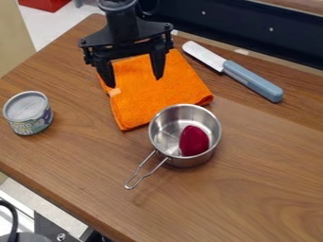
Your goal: Move the orange cloth to the middle left side of the table
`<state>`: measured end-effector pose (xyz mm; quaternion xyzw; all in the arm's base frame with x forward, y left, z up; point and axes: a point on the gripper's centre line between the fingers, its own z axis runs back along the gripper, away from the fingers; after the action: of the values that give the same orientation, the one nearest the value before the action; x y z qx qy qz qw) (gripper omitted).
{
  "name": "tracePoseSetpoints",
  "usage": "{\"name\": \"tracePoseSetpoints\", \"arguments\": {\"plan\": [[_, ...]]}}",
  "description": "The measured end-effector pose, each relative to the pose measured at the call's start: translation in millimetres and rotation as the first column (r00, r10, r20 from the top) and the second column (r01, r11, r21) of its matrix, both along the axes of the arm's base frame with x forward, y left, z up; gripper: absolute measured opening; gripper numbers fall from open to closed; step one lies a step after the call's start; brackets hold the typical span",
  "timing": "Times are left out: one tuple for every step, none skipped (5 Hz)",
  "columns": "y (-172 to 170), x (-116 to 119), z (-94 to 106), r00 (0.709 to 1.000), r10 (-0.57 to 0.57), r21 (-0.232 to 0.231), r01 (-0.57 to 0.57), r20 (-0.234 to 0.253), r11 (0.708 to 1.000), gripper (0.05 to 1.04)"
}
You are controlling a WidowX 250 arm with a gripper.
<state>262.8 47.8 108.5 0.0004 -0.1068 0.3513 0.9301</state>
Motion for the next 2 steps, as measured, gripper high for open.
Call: {"name": "tracePoseSetpoints", "arguments": {"plan": [[0,-2,-6.8,1.000,-0.008,-0.002,0.008,-0.025,1.000,1.001],[17,12,-18.2,0.996,-0.078,0.036,0.079,-0.036,0.996,1.001]]}}
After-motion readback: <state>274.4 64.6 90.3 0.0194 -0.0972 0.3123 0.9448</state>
